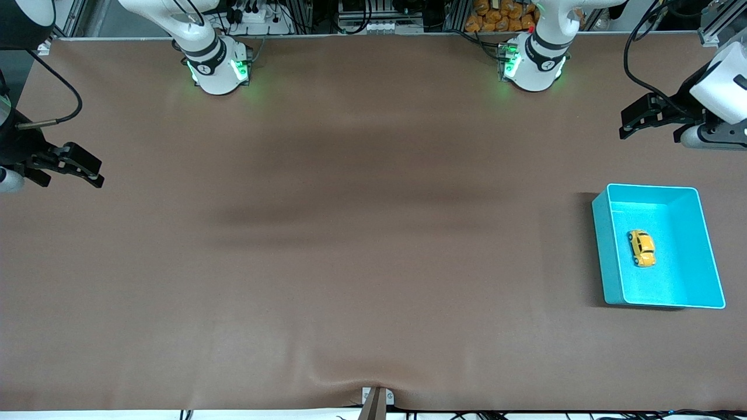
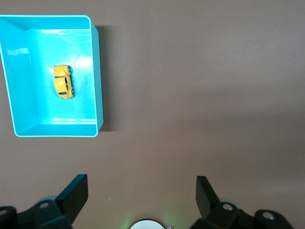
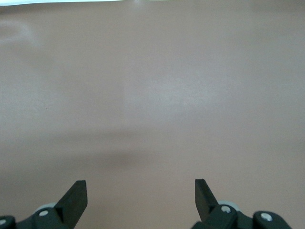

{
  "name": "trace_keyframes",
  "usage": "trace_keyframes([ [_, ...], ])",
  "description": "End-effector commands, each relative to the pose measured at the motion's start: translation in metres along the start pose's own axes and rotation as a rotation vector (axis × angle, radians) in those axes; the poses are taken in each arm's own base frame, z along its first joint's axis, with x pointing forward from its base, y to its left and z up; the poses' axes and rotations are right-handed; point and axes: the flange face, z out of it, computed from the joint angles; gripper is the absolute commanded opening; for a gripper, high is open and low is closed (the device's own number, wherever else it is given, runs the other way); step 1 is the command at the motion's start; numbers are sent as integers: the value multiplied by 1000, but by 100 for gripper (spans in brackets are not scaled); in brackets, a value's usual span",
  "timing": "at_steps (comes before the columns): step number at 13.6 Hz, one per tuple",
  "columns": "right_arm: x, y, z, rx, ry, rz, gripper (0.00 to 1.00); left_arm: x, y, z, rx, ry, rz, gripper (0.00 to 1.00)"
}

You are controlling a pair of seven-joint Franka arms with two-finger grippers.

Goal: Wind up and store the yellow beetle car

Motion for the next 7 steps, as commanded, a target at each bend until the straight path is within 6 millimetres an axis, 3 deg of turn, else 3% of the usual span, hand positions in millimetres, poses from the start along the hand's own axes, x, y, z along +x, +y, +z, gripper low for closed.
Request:
trace_keyframes([
  [1, 2, -2, 1, -11, 4, -2, 100, -4, 1, -5, 22, -6, -11, 100],
  [7, 2, 0, 1, -7, 5, 3, 100, -5, -7, -5, 22, -15, -20, 100],
])
